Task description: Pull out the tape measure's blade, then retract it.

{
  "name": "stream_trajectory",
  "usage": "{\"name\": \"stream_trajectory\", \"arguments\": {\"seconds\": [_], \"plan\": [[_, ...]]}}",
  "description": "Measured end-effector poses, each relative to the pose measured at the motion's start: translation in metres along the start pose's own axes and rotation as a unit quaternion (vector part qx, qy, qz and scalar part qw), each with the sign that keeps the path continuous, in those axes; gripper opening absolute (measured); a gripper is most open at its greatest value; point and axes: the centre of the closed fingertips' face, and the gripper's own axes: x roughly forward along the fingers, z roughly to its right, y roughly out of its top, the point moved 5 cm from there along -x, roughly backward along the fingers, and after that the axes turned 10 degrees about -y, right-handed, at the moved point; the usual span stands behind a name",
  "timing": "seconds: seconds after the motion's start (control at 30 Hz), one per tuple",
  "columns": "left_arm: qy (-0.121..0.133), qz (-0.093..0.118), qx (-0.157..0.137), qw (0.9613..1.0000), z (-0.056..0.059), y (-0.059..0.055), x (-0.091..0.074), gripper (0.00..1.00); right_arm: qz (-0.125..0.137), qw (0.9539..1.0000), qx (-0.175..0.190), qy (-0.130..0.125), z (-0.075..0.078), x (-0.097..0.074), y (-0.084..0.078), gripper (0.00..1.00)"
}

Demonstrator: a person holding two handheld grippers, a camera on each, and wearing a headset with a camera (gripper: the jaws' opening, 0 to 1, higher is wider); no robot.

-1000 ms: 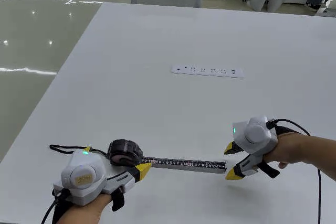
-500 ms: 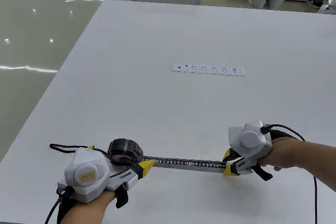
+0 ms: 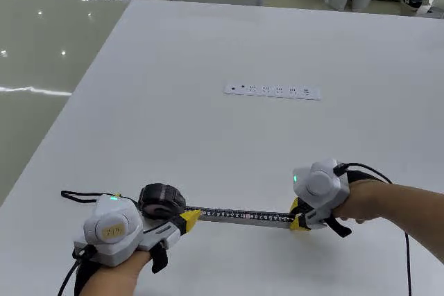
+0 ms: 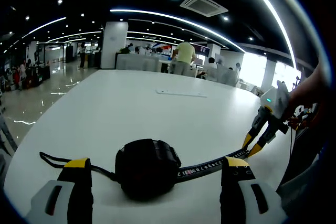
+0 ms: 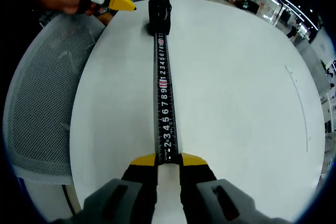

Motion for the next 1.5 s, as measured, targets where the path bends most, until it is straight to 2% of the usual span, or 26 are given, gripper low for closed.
{"name": "stream_trajectory", "arguments": {"seconds": [0.07, 0.2, 0.27, 0.37, 0.43, 0.57, 0.7, 0.8, 0.9, 0.97, 1.03, 1.1, 1.4, 1.43, 1.5], "plan": [[0.001, -0.001, -0.001, 1.0000, 0.000, 0.000, 0.001, 0.97, -0.002, 0.9997, -0.024, 0.002, -0.001, 0.000, 0.000, 0.15], [0.012, -0.004, 0.006, 0.9999, -0.002, 0.001, 0.005, 0.93, -0.009, 0.9999, 0.010, 0.009, 0.002, 0.000, 0.000, 0.14], [0.014, -0.006, 0.001, 0.9999, -0.004, 0.002, 0.006, 0.88, -0.013, 0.9998, 0.009, 0.008, 0.001, 0.001, 0.001, 0.14], [0.041, -0.007, -0.007, 0.9991, -0.011, 0.003, 0.008, 0.83, -0.021, 0.9997, 0.011, 0.003, 0.000, 0.000, 0.002, 0.14], [0.047, -0.011, -0.013, 0.9987, -0.013, 0.002, 0.010, 0.80, -0.025, 0.9994, 0.025, 0.003, 0.001, 0.001, 0.001, 0.14], [0.048, -0.022, -0.022, 0.9984, -0.014, 0.000, 0.018, 0.78, -0.031, 0.9990, 0.033, 0.002, 0.001, 0.001, 0.001, 0.14], [0.052, -0.038, -0.025, 0.9976, -0.012, -0.005, 0.023, 0.75, -0.024, 0.9988, 0.041, 0.003, 0.001, 0.000, 0.000, 0.14], [0.049, -0.039, -0.038, 0.9973, -0.010, -0.008, 0.027, 0.73, -0.026, 0.9988, 0.041, 0.002, 0.002, 0.001, 0.000, 0.14], [0.051, -0.044, -0.034, 0.9971, -0.008, -0.009, 0.030, 0.69, -0.030, 0.9986, 0.043, 0.002, 0.001, 0.001, 0.001, 0.14], [0.062, -0.055, -0.037, 0.9959, -0.011, -0.012, 0.031, 0.68, -0.032, 0.9985, 0.044, 0.001, 0.001, 0.001, 0.001, 0.14], [0.074, -0.076, -0.052, 0.9930, -0.013, -0.016, 0.029, 0.64, -0.032, 0.9985, 0.045, 0.001, 0.001, 0.001, 0.000, 0.14], [0.075, -0.067, -0.067, 0.9926, -0.014, -0.014, 0.030, 0.63, -0.031, 0.9984, 0.046, 0.000, 0.001, 0.001, 0.001, 0.14], [0.071, -0.080, -0.056, 0.9926, -0.014, -0.016, 0.030, 0.62, -0.025, 0.9986, 0.046, -0.001, 0.000, 0.001, 0.000, 0.14], [0.073, -0.097, -0.026, 0.9922, -0.012, -0.017, 0.030, 0.62, -0.025, 0.9986, 0.045, -0.004, 0.000, 0.001, 0.000, 0.14], [0.075, -0.103, -0.027, 0.9915, -0.013, -0.016, 0.031, 0.61, -0.024, 0.9986, 0.046, -0.005, 0.000, 0.000, 0.000, 0.14]]}}
